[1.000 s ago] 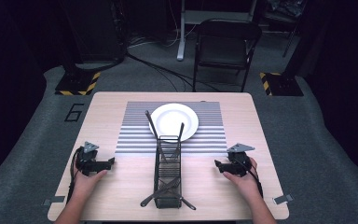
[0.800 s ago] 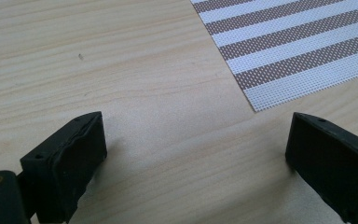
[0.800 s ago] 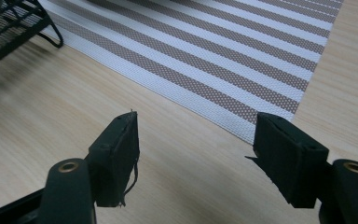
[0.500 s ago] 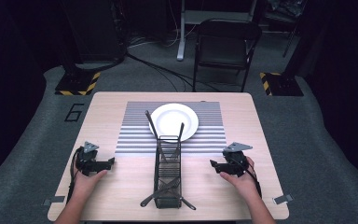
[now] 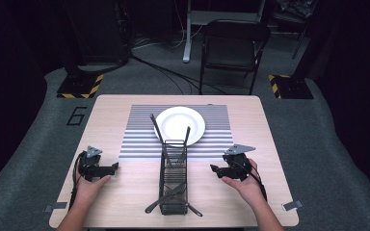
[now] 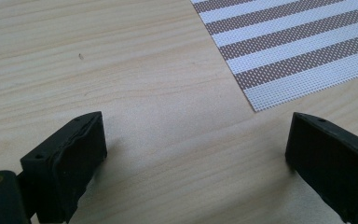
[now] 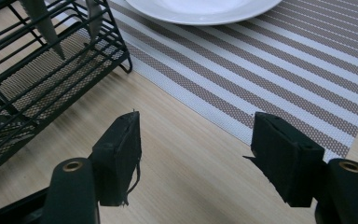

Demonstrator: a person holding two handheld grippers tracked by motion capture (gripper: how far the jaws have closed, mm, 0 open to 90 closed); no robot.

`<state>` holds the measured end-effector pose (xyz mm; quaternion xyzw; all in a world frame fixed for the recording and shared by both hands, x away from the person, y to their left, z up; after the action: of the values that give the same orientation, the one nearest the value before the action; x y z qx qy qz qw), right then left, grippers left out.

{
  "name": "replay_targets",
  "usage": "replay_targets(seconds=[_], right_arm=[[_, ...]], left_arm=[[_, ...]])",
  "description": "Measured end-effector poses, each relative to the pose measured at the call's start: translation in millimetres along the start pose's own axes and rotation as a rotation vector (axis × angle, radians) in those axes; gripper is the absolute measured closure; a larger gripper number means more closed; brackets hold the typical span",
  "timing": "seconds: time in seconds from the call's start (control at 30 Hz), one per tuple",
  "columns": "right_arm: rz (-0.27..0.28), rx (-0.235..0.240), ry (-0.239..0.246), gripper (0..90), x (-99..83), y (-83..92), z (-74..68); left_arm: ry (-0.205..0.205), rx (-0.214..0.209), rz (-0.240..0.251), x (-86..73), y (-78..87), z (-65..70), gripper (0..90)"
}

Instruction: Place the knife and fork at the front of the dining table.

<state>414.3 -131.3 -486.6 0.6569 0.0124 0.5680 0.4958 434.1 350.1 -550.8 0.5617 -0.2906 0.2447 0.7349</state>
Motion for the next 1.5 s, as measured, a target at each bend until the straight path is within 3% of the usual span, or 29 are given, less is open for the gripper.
replay_targets(seconds=[0.8, 1.5], right_arm=[[0.058, 0.043, -0.004, 42.6, 44.2, 8.4, -4.0], [0.07, 0.065, 0.047, 44.2, 78.0, 10.2, -6.9]], left_arm=[[0.0, 0.0, 0.0, 0.0, 0.0, 0.0, 5.0], [0.0, 0.0, 0.0, 0.0, 0.0, 0.0, 5.0]])
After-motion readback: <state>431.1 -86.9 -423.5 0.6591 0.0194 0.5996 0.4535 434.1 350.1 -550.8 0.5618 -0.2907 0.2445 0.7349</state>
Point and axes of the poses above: each handheld gripper's, and its own axes: y roughly backward along the jaws, x roughly out of its top, z roughly to its right, the point moved 3 cm from there along -y, roughly forward along the jaws, and after that the axes turned 15 degrees about y, right-handed, at the moved point
